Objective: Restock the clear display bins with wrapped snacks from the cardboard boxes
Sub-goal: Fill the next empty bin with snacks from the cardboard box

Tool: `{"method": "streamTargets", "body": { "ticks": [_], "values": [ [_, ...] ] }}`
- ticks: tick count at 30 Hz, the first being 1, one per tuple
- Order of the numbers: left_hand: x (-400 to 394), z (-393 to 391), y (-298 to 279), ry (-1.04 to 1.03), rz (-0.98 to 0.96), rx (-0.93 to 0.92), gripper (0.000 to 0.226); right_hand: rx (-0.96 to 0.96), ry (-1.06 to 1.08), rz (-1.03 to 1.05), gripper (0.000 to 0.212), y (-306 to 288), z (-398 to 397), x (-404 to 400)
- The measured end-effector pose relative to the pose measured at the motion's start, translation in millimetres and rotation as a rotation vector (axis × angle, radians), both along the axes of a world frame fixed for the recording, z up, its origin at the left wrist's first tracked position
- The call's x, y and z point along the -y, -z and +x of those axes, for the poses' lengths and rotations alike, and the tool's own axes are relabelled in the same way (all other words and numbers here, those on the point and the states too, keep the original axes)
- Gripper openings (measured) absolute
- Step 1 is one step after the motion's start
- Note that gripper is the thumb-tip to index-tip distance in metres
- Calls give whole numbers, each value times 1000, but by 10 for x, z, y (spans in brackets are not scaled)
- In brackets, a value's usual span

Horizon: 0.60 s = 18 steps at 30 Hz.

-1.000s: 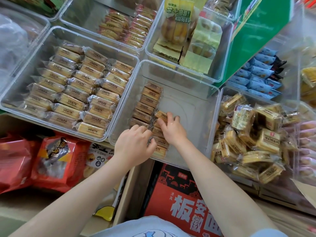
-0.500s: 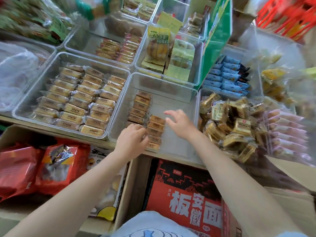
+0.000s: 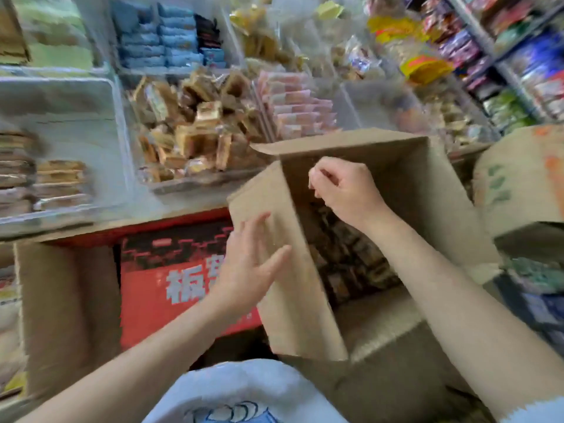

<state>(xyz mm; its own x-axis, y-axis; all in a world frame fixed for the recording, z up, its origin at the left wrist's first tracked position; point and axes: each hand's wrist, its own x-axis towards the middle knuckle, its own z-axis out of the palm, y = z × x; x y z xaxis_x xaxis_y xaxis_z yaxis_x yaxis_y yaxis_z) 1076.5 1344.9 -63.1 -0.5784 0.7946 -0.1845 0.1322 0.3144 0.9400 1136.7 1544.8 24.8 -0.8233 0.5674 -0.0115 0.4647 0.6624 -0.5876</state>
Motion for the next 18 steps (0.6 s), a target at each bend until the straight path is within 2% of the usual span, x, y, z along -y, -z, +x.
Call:
{"method": "streamTargets", "body": {
  "ticks": [2, 4, 9, 14, 16, 18],
  "values": [
    [-224, 330, -80, -50, -8, 108, 86, 158, -52, 11, 28, 233, 230, -182],
    [-414, 571, -96, -139, 15, 113, 96, 345, -168, 24, 27, 491, 367, -336],
    [-545, 760, 11, -309, 110, 82, 86, 869, -490, 105, 24, 1285, 505, -569],
    [-523, 762, -26, -324, 113, 120, 90, 1122, -874, 443, 58, 2185, 616, -694],
    [-538, 776, -42, -335, 115, 148, 92, 1214, -985, 581, 61, 2391, 677, -690],
    [-563, 799, -61, -353, 121, 165, 91, 1220, -1021, 690, 68, 2528, 740, -694]
  ]
}}
